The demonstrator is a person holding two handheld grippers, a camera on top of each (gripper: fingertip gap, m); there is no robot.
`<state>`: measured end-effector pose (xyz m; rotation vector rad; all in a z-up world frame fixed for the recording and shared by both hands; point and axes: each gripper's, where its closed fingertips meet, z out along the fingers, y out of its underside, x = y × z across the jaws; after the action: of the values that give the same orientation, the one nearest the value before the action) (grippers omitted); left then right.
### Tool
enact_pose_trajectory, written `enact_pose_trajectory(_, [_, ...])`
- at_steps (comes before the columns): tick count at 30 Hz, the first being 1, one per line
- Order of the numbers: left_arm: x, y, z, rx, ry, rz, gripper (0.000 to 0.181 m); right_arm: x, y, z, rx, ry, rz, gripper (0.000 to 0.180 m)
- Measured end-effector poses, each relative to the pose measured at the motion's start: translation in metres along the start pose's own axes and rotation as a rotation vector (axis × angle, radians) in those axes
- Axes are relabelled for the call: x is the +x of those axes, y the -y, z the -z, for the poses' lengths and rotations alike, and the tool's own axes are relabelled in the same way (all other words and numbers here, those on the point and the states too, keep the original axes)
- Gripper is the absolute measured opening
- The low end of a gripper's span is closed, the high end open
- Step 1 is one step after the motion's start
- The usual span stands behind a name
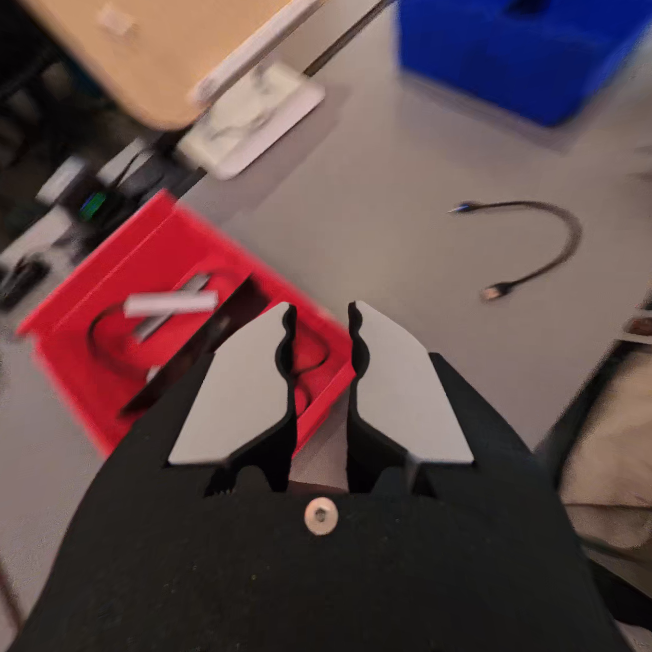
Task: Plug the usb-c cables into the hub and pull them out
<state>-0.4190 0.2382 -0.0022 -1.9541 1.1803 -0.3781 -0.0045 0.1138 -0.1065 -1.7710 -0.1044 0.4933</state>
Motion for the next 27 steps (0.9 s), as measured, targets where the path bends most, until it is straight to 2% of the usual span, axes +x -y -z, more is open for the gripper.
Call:
enact_pose_trajectory(3, [-0.053, -0.063, 0.006, -0.164, 0.201, 0.151, 0.027, -0.003, -0.004, -0.01, -0.026, 0.019, 0.0, 0.03])
enact_pose_trajectory(5, [-0.069, -0.1, -0.005, -0.289, 0.241, 0.299, 0.032, -0.006, -0.006, -0.016, -0.04, 0.032, 0.004, 0.03])
enact_pose_trajectory(6, [-0.074, -0.113, -0.015, -0.334, 0.252, 0.399, 0.04, -0.008, -0.007, -0.019, -0.046, 0.039, 0.005, 0.03])
enact_pose_trajectory(9, [-0.084, -0.14, -0.051, -0.426, 0.258, 0.664, 0.036, -0.015, -0.008, -0.026, -0.061, 0.059, 0.019, 0.03])
enact_pose_trajectory(12, [-0.095, -0.163, -0.076, -0.503, 0.316, 0.765, 0.037, -0.02, -0.012, -0.028, -0.077, 0.075, 0.039, 0.03])
enact_pose_trajectory(14, [-0.099, -0.168, -0.086, -0.499, 0.327, 0.846, 0.037, -0.021, -0.013, -0.027, -0.081, 0.078, 0.049, 0.03])
enact_pose_trajectory(19, [-0.101, -0.154, -0.106, -0.374, 0.234, 1.038, 0.034, -0.015, -0.015, -0.018, -0.079, 0.063, 0.03, 0.03])
enact_pose_trajectory(21, [-0.106, -0.16, -0.108, -0.394, 0.265, 1.059, 0.03, -0.012, -0.014, -0.014, -0.071, 0.057, 0.018, 0.03])
enact_pose_trajectory(24, [-0.109, -0.167, -0.108, -0.421, 0.28, 1.063, 0.01, -0.011, -0.013, -0.01, -0.065, 0.05, 0.013, 0.03])
enact_pose_trajectory(27, [-0.109, -0.169, -0.109, -0.428, 0.273, 1.049, 0.01, -0.012, -0.013, -0.008, -0.064, 0.051, 0.014, 0.03])
